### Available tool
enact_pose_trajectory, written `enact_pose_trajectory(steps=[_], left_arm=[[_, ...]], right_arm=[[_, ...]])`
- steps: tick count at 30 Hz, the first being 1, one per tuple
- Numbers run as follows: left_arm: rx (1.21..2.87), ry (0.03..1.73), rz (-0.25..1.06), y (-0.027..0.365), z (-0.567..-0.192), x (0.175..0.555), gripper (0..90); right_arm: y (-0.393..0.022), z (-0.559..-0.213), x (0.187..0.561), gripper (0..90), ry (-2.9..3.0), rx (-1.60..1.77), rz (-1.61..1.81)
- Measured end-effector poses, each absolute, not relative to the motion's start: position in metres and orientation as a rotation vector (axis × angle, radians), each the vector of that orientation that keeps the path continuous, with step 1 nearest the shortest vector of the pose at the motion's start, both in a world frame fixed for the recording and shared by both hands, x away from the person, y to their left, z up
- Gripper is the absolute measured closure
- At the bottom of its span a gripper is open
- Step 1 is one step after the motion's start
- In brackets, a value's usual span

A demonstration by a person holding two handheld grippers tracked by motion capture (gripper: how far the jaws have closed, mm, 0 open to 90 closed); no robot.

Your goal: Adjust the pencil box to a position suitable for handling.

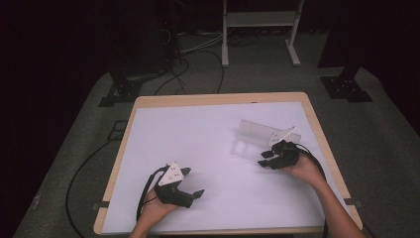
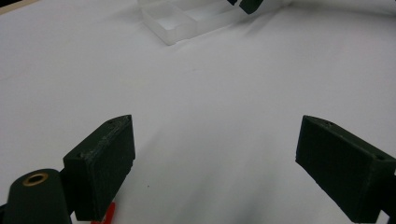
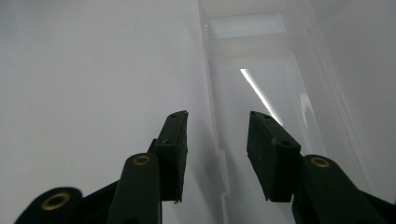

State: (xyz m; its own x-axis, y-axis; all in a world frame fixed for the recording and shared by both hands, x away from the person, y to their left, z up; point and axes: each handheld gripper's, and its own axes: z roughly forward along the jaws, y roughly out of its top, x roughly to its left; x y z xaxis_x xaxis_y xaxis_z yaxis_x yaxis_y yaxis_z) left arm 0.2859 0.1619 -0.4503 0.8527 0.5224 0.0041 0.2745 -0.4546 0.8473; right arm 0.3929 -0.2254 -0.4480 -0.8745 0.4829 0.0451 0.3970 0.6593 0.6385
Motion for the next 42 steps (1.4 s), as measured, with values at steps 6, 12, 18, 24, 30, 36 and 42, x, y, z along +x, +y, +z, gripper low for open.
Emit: enact_pose_trajectory(steps=[6,12,18,24,30,36,42], left_arm=[[2.057,0.583,0.319,0.163,-0.45,0.286,11.2],[2.057,0.585,0.321,0.164,-0.45,0.287,11.3],[2.036,0.603,0.314,0.168,-0.449,0.288,11.3],[2.02,0.61,0.303,0.17,-0.448,0.289,11.3],[2.011,0.617,0.296,0.172,-0.448,0.29,11.3],[2.0,0.625,0.292,0.174,-0.447,0.29,11.2],[1.989,0.63,0.285,0.175,-0.447,0.291,11.2]], right_arm=[[-0.225,-0.452,0.396,64.4,2.759,0.739,0.989],[-0.223,-0.454,0.397,68.5,2.762,0.719,0.964],[-0.221,-0.456,0.397,76.1,2.768,0.702,0.964],[-0.219,-0.459,0.397,83.0,2.779,0.67,0.949],[-0.218,-0.459,0.396,84.7,2.776,0.635,0.947],[-0.213,-0.458,0.395,86.0,2.761,0.577,0.918],[-0.211,-0.457,0.394,86.4,2.75,0.533,0.904]])
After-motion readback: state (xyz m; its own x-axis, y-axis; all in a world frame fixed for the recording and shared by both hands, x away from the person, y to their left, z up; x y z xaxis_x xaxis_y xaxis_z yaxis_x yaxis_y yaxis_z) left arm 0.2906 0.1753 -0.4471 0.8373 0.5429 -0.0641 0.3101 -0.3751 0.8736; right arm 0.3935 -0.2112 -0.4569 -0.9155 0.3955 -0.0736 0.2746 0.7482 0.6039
